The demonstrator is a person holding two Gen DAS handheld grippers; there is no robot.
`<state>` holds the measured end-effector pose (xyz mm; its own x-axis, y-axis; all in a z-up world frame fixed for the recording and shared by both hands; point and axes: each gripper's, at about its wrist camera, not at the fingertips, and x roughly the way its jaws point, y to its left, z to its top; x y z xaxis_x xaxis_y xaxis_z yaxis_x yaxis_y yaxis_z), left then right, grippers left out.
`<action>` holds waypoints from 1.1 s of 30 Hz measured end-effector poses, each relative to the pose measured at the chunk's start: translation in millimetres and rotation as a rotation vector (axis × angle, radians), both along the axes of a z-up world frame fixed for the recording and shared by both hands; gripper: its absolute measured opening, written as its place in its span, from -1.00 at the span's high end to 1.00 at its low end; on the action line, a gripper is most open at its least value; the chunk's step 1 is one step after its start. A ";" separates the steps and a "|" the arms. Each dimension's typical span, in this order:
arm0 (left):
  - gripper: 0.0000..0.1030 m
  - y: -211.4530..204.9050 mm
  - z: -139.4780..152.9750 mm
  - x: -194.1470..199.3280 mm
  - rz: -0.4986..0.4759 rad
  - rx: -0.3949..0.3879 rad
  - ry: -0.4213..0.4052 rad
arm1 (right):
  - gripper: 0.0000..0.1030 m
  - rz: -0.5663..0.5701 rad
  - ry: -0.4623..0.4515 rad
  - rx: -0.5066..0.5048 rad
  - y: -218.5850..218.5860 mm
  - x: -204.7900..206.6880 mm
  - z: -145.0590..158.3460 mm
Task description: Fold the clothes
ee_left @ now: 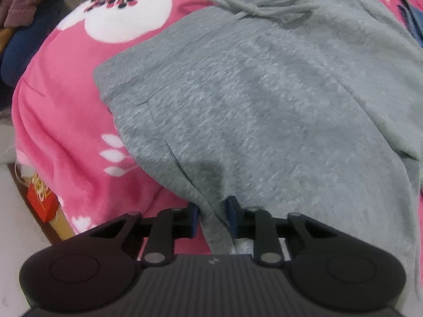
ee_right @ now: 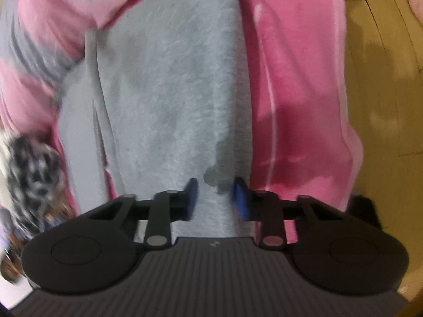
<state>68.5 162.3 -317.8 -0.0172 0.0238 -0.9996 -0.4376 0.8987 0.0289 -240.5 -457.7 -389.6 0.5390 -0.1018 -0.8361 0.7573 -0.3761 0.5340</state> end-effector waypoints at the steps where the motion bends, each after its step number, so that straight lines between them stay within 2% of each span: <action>1: 0.73 -9.2 4.3 -3.9 -0.005 -0.003 -0.014 | 0.89 0.011 -0.007 -0.008 -2.1 4.2 5.0; 3: 0.81 -26.8 13.1 -11.5 -0.014 -0.010 -0.042 | 0.93 0.032 -0.021 -0.023 -6.4 12.6 14.9; 8: 0.82 -26.0 47.9 -18.5 0.008 -0.034 -0.142 | 0.95 0.085 -0.057 -0.062 -17.2 33.6 39.7; 10: 0.82 -12.6 61.9 -15.4 0.033 -0.049 -0.198 | 0.95 0.107 -0.072 -0.078 -21.4 42.0 49.6; 13: 0.82 -1.0 49.4 37.9 0.056 -0.067 -0.276 | 0.95 0.138 -0.093 -0.101 -27.9 54.6 64.5; 15: 0.82 -15.1 75.0 35.7 0.057 -0.081 -0.330 | 0.95 0.154 -0.114 -0.125 -33.2 68.3 74.6; 17: 0.82 -21.6 86.9 52.9 0.059 -0.101 -0.375 | 0.95 0.163 -0.141 -0.157 -39.3 86.8 84.9; 20: 0.82 -32.5 82.8 87.3 0.054 -0.112 -0.420 | 0.95 0.180 -0.177 -0.199 -48.7 115.5 98.0; 26: 0.83 -53.5 87.8 139.4 0.023 -0.110 -0.467 | 0.95 0.193 -0.208 -0.234 -66.5 178.6 105.4; 33: 0.83 -71.3 73.2 194.8 0.009 -0.101 -0.482 | 0.95 0.222 -0.211 -0.242 -85.6 246.4 108.3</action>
